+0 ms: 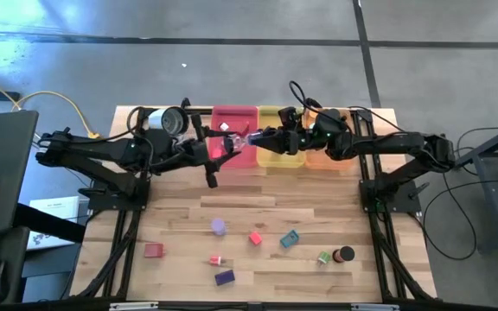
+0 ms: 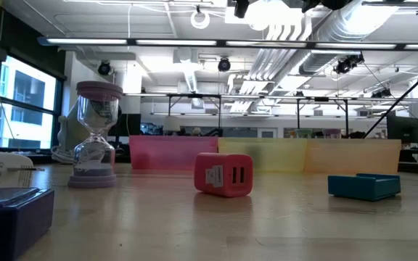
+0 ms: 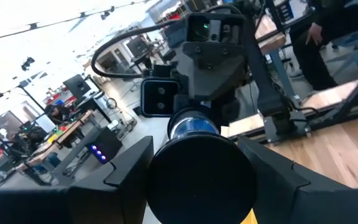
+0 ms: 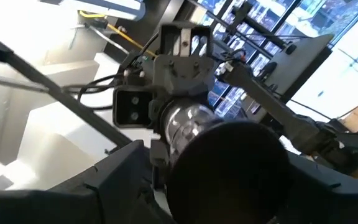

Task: Pick & Place Office items
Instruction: Put the black blue hourglass into the orange bin

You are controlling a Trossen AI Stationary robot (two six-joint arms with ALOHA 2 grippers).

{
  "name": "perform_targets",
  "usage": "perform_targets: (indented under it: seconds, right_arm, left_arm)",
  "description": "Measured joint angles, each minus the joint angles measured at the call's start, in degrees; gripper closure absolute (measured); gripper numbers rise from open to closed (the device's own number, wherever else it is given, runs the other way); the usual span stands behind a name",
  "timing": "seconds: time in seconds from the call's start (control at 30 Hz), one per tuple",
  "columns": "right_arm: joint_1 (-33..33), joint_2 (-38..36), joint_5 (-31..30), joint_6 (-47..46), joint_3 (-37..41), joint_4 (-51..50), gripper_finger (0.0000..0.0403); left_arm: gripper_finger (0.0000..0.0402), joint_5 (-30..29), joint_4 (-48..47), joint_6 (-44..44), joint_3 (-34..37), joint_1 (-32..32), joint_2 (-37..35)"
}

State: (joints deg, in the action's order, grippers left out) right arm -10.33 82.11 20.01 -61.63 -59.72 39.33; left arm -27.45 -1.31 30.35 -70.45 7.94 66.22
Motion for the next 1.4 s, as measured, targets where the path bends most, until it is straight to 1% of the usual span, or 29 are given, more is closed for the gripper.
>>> perform_targets:
  seconds: [0.13, 0.23, 0.33, 0.47, 0.5, 0.67, 1.17, 1.4]
  right_arm:
    - [0.2, 0.0, 1.5, 0.3, 0.0, 0.0, 0.0118]
    - [0.3, 0.0, 1.6, 1.4, 0.0, 0.0, 0.0134]
    - [0.3, 0.0, 2.1, 1.9, 0.0, -0.1, 0.0165]
    - [-0.3, 0.0, 4.3, 2.0, 0.0, 0.2, 0.0219]
    - [-0.4, 0.0, 4.7, 2.2, 0.0, 0.1, 0.0226]
    - [-0.2, 0.0, 5.5, 4.2, 0.0, -0.1, 0.0226]
    - [-0.2, 0.0, 6.9, 4.5, 0.0, -0.9, 0.0226]
    - [-0.1, 0.0, 7.5, 4.5, 0.0, -0.9, 0.0230]
  left_arm:
    - [0.0199, 0.1, 0.3, 0.0, 0.0, -0.2, 0.3]
    - [0.0199, 0.1, 0.2, -0.2, 0.0, -0.5, 0.4]
    - [0.0199, 0.6, 0.4, -0.2, 0.0, -0.6, 0.7]
    - [0.0199, 1.1, 0.3, -0.3, 0.0, -1.2, 1.1]
    - [0.0199, 1.0, 0.2, -0.3, 0.0, -1.3, 1.1]
    - [0.0199, 1.1, 0.1, -0.2, 0.0, -1.4, 1.2]
    - [0.0195, 1.1, -0.1, -0.4, 0.0, -1.4, 1.2]
    - [0.0184, 0.1, 1.0, 2.7, 0.1, 0.0, 1.2]
